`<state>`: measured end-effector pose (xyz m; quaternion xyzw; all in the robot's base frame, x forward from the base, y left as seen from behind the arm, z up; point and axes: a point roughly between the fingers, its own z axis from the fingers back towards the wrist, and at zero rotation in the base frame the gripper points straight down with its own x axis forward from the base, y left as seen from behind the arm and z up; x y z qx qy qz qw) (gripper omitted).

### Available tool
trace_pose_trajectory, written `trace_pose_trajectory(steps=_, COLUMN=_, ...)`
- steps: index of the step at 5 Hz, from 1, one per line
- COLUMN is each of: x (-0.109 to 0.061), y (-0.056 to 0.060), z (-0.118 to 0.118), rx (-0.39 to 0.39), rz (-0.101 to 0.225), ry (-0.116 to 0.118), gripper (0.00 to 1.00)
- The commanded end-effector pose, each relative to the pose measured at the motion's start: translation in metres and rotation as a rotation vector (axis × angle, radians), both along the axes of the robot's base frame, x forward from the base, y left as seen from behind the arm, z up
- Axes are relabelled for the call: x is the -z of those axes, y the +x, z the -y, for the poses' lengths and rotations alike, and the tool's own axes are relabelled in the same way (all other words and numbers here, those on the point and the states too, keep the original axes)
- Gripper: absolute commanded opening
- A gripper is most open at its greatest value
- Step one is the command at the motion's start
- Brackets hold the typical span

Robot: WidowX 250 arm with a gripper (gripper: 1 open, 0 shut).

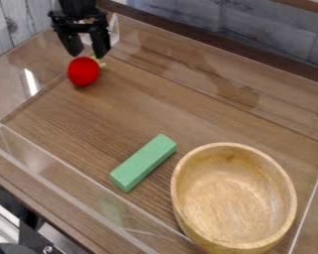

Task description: Move the red fruit to the left

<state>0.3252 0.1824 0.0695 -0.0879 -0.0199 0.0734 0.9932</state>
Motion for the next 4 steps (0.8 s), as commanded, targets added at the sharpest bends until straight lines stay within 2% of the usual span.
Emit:
trace_pose_trajectory(steps=1, x=-0.009, y=0.006, z=0.003, rx=0.015, rz=0.020, ry=0.031, gripper=1.00)
trace_pose_trajectory(steps=2, x=-0.007, y=0.008, z=0.008, rx=0.026, rz=0.014, ry=0.039, gripper=1.00)
trace_pose_trajectory(steps=4, x=0.007, y=0.004, z=-0.008, rx=0.042, rz=0.003, ry=0.061, gripper=1.00)
